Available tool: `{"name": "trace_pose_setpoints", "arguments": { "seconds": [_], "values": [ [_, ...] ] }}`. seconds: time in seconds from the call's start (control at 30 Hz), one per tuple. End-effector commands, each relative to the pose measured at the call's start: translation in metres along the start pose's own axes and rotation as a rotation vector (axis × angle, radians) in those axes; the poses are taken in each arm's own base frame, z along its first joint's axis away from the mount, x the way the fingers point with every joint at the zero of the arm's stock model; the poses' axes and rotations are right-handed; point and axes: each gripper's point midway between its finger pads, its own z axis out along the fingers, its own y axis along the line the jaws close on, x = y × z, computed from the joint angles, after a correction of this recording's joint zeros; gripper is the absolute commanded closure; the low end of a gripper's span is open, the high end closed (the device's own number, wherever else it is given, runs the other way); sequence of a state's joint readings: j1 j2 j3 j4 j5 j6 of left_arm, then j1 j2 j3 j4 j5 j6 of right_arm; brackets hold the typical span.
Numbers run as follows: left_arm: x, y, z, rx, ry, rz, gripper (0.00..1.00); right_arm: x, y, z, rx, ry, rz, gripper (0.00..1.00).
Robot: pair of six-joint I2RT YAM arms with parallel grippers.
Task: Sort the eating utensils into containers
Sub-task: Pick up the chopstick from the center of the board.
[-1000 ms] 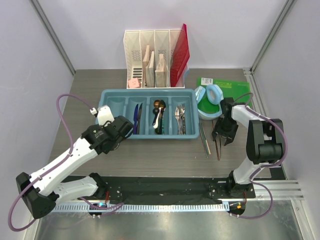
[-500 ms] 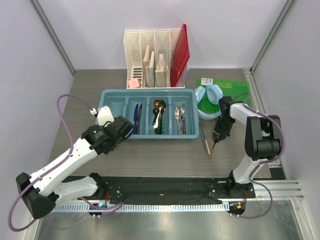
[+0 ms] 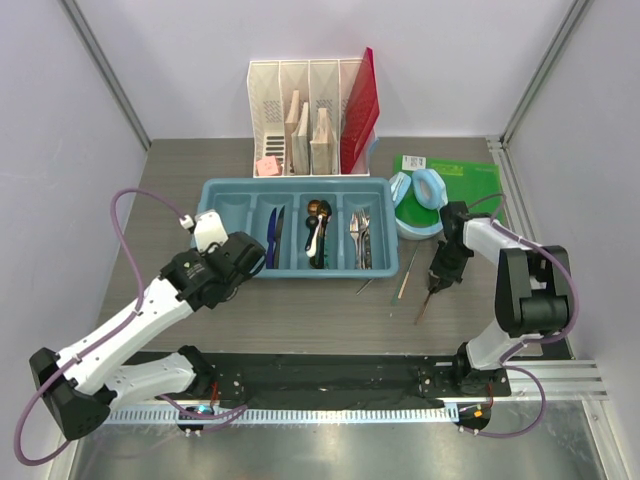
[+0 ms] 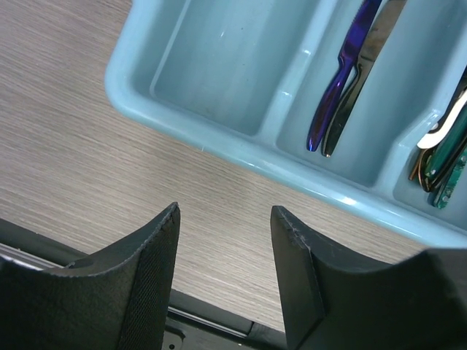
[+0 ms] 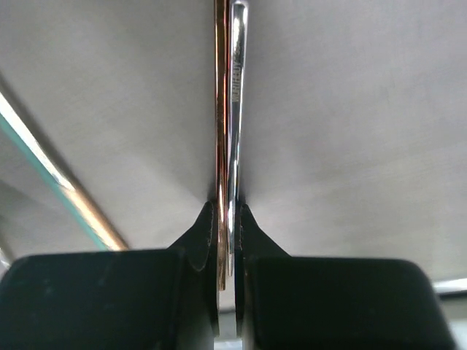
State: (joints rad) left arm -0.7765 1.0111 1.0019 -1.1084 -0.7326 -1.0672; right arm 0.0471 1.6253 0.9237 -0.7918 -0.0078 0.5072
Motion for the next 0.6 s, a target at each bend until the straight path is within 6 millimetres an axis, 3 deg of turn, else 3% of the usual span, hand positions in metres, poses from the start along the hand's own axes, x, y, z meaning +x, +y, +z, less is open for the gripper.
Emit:
{"name": "trace_pose_setpoints", "arguments": {
  "seconds": [0.0, 0.4, 0.5, 0.57],
  "values": [
    [-0.016, -0.011, 0.000, 0.017, -0.048, -0.014, 0.46, 0.025, -0.017, -0.024, 0.053, 0.030, -0.002, 0.99],
    [-0.008, -0.019, 0.005, 0.029, -0.018, -0.004, 0.47, 0.015, 0.007, -0.061, -0.045, 0.009, -0.005, 0.99],
    [-0.008, -0.020, 0.006, 0.029, -0.020, -0.011, 0.46, 0.008, 0.024, -0.075, -0.101, -0.002, -0.010, 0.99],
    [-0.008, -0.021, 0.006, 0.026, -0.020, -0.012, 0.46, 0.004, 0.047, -0.090, -0.154, -0.006, -0.035, 0.99]
  ]
}}
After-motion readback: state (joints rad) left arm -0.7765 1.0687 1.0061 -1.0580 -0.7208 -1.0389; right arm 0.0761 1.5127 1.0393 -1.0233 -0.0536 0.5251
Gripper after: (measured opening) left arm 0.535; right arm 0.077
